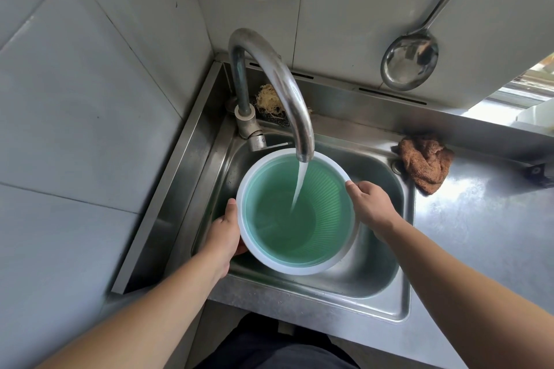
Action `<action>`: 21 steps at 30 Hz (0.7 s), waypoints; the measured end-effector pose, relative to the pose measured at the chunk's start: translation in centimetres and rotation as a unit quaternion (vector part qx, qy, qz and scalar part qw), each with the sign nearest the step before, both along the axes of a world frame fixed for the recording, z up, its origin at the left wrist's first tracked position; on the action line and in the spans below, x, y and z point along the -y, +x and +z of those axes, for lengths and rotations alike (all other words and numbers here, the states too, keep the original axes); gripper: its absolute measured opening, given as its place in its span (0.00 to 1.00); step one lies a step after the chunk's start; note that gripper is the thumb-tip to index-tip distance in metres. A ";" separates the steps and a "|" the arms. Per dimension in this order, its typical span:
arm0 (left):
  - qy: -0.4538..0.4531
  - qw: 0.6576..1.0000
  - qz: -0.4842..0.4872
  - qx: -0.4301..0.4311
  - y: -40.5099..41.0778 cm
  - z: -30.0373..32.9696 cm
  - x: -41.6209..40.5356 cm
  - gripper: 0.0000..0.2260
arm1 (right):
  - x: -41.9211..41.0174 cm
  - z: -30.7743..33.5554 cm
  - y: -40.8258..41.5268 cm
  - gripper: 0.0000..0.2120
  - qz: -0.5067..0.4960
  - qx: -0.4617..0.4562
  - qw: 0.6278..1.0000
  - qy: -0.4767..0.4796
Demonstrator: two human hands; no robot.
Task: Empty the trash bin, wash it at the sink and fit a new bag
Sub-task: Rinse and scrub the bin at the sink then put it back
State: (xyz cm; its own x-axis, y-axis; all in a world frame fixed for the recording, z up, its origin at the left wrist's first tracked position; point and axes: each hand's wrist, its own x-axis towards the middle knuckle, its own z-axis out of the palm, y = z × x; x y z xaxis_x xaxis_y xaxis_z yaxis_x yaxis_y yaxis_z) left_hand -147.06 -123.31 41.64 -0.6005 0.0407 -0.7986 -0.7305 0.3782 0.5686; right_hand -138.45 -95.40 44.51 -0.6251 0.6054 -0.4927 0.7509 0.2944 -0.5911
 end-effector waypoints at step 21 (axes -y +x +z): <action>0.008 1.000 0.012 0.002 0.0 -0.5 0.0 0.30 | 1.2 3.2 -7.5 0.19 0.196 -0.025 0.966 0.166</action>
State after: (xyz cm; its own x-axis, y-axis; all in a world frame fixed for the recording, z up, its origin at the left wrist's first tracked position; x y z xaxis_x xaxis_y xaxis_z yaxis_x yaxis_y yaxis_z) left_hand -147.02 -123.35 41.16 -0.5986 0.0397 -0.8000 -0.7410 0.3521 0.5719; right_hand -145.97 -96.61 47.71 -0.8559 0.4378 -0.2754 0.5172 0.7300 -0.4468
